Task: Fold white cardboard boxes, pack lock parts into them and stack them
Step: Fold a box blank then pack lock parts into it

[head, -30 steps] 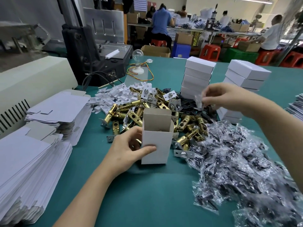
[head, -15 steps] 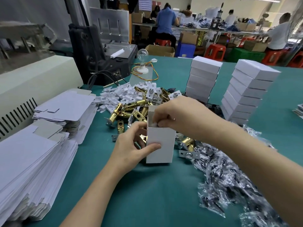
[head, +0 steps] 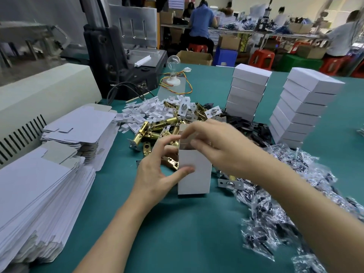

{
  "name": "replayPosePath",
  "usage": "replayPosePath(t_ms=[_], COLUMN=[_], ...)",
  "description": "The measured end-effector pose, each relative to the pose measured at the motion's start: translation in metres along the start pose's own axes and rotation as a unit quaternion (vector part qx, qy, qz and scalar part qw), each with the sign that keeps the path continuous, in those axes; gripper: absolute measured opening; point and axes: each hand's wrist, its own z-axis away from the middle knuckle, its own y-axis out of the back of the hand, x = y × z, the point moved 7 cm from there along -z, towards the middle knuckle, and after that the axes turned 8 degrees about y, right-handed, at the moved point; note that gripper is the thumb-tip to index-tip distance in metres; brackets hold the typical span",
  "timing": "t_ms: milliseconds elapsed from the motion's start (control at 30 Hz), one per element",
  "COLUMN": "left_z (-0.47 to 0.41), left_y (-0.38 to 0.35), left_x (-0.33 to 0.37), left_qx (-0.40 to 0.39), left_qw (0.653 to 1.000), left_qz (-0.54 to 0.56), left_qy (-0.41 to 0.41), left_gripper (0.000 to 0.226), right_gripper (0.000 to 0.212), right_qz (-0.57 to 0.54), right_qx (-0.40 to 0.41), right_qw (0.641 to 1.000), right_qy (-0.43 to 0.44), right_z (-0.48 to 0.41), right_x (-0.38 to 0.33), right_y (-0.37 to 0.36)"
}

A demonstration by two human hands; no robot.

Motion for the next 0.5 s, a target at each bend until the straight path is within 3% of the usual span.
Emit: replayPosePath(t_ms=[133,233,367,500], left_z=[0.001,0.002,0.001,0.001], left_y=[0.001,0.0,0.003,0.006], left_x=[-0.002,0.0,0.005,0.013], left_qx=[0.003,0.005,0.035,0.045], left_qw=[1.0,1.0,0.999,0.999], left_qz=[-0.009,-0.02,-0.008,-0.02], left_qy=[0.003,0.003,0.005,-0.009], left_gripper=[0.061,0.045,0.022,0.026], right_gripper=[0.007,0.002,0.006,0.016], right_qz=[-0.053,-0.094,-0.105,-0.122], right_qx=[0.269,0.283,0.293,0.301], right_qw=[0.959,0.945,0.943,0.941], right_qy=[-0.071,-0.133,-0.121,-0.095], right_z=[0.036,0.055,0.059,0.053], right_x=[0.029,0.045,0.046,0.041], right_y=[0.023,-0.001,-0.014,-0.02])
